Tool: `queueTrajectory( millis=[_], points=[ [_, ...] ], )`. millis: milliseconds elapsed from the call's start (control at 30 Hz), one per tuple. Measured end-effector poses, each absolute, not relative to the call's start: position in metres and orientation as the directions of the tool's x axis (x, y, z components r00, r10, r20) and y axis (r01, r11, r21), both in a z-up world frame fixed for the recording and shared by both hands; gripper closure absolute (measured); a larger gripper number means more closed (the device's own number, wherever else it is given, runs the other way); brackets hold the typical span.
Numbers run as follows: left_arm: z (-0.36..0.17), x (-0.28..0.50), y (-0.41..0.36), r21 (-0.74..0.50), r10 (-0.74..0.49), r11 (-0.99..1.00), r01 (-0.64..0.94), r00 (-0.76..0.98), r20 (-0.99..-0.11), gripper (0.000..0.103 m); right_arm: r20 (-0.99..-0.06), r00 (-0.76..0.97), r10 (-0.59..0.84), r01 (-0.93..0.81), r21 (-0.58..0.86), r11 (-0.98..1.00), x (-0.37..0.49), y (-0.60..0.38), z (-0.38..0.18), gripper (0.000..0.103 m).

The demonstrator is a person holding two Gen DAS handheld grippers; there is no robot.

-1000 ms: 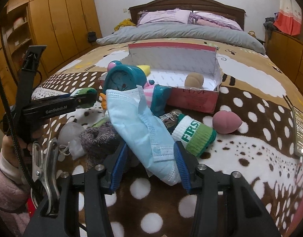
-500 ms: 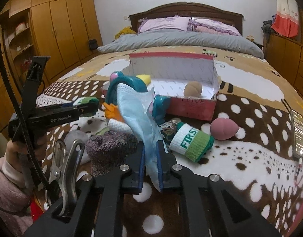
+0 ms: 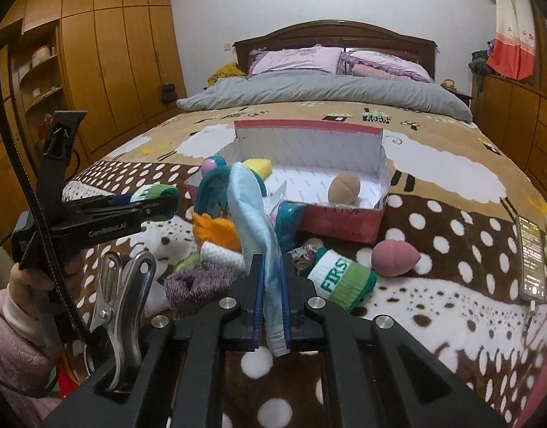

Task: Organize soft objects
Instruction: 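Grasp the light-blue mask with the right tool and lift it, then carry the FIRST sock with the left tool while the right tool carries the mask over the box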

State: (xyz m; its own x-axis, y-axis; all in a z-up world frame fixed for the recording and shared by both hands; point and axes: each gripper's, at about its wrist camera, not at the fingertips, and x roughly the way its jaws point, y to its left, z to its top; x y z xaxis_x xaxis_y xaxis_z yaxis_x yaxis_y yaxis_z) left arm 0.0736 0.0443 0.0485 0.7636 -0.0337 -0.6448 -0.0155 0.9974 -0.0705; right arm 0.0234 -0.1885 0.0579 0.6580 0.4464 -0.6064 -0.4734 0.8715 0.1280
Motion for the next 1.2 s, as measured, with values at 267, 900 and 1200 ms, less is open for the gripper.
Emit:
queueTrajectory(
  millis=[267, 900, 1200],
  points=[
    [0.065, 0.090, 0.046, -0.085, -0.048, 0.996, -0.007, 0.771, -0.635, 0.057, -0.583, 0.680, 0.444, -0.470, 0.117, 0.875, 0.033, -0.190, 0.074, 0.095],
    [0.094, 0.172, 0.044, -0.059, -0.043, 0.998, 0.008, 0.789, -0.613, 0.057, -0.565, 0.728, 0.389, -0.445, 0.042, 0.895, 0.094, -0.183, 0.098, 0.095],
    [0.083, 0.205, 0.034, -0.047, -0.048, 0.999, 0.023, 0.776, -0.629, 0.056, -0.574, 0.739, 0.353, -0.397, 0.052, 0.916, 0.135, -0.183, 0.091, 0.095]
  ],
)
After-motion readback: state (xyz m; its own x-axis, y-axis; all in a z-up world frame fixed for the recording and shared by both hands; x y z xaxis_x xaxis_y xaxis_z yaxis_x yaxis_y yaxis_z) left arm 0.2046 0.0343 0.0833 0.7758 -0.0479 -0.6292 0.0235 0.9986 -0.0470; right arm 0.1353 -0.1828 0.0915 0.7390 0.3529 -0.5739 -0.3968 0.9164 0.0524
